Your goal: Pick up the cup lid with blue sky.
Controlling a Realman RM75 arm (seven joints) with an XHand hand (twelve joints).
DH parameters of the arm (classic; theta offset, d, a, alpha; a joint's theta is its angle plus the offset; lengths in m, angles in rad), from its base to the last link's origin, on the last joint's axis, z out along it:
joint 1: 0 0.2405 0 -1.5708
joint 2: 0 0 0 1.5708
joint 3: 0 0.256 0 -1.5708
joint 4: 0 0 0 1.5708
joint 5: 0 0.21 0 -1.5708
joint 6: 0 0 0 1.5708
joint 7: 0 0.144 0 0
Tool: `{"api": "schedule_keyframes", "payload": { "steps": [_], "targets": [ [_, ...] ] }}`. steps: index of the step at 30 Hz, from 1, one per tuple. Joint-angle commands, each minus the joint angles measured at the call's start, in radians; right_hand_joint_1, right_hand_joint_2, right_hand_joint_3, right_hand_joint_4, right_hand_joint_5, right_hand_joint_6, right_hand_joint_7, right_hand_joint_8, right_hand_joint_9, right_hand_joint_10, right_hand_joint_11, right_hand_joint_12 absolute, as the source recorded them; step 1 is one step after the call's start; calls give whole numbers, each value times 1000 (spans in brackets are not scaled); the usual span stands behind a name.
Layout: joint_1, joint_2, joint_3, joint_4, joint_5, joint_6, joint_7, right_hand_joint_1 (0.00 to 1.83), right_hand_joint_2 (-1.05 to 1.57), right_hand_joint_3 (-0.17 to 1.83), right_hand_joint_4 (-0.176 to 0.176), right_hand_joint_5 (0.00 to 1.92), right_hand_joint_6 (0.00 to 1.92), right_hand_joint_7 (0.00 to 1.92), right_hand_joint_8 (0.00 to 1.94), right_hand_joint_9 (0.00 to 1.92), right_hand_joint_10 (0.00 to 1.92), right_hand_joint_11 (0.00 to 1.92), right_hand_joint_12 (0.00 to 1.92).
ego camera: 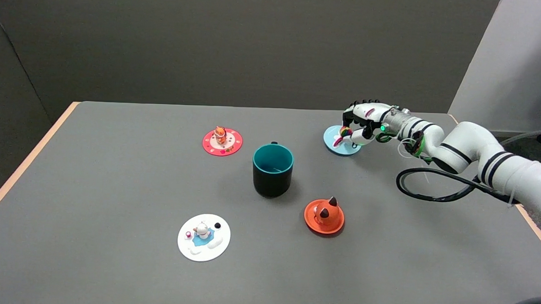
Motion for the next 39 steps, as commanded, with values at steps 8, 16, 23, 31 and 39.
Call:
{"api": "schedule_keyframes", "payload": {
  "steps": [8, 16, 23, 31, 39],
  "targets": [
    [25, 49, 25, -146, -12, 108, 14, 944, 1219, 184, 0, 640, 1506, 300, 1172, 250, 1313, 416, 1091],
    [19, 108, 52, -323, -47, 207, 41, 976, 1164, 206, 12, 713, 1410, 389, 1278, 328, 1399, 485, 1169],
    [-14, 148, 108, -485, -48, 287, 42, 992, 1140, 218, 12, 743, 1368, 427, 1303, 367, 1420, 510, 1197],
    [-21, 184, 144, -658, -61, 402, 66, 1004, 1119, 228, 11, 770, 1330, 472, 1326, 401, 1441, 542, 1219],
    [-10, 216, 144, -809, -55, 497, 97, 1010, 1090, 262, 21, 792, 1305, 546, 1357, 462, 1458, 591, 1224]
  ]
}}
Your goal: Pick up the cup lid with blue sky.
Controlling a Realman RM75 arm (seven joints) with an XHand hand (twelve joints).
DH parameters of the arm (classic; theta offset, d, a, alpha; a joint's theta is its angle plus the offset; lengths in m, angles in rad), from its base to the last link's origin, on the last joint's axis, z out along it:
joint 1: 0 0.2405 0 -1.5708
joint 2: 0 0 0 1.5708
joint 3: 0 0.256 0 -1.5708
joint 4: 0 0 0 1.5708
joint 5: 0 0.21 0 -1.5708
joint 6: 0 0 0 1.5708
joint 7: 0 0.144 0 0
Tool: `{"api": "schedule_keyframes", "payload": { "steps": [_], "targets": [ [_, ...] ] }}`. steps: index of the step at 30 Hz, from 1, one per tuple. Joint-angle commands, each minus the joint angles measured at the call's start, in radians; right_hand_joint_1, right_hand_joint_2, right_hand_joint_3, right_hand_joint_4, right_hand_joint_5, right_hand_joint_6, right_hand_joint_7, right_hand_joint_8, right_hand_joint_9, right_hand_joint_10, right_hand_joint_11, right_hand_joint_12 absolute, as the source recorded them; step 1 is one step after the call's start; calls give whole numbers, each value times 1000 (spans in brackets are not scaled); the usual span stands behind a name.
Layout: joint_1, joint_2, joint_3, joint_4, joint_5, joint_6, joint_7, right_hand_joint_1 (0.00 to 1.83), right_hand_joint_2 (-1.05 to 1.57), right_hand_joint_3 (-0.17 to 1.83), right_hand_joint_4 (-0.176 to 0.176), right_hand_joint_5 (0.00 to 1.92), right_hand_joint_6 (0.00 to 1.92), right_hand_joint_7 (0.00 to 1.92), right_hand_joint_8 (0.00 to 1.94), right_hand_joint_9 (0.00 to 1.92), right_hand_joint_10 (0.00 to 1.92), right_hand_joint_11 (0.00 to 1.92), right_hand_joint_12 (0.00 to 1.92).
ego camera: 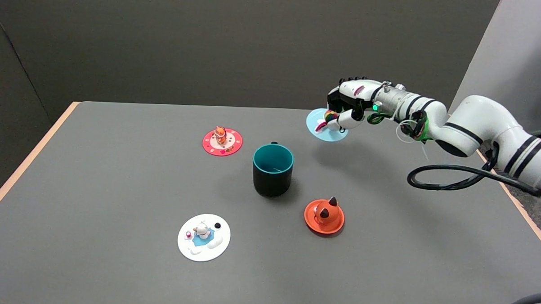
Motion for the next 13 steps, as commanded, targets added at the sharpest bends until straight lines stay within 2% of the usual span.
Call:
{"api": "schedule_keyframes", "payload": {
  "steps": [1, 4, 13],
  "targets": [
    [-3, 81, 44, -338, -10, 217, 50, 1011, 1089, 263, 21, 794, 1302, 548, 1359, 465, 1459, 595, 1222],
    [3, 81, 44, -386, -8, 248, 54, 1013, 1084, 250, 34, 813, 1271, 554, 1351, 483, 1460, 612, 1205],
    [9, 70, 38, -470, 33, 255, 68, 1021, 1068, 272, 27, 823, 1262, 591, 1362, 512, 1462, 633, 1216]
  ]
}}
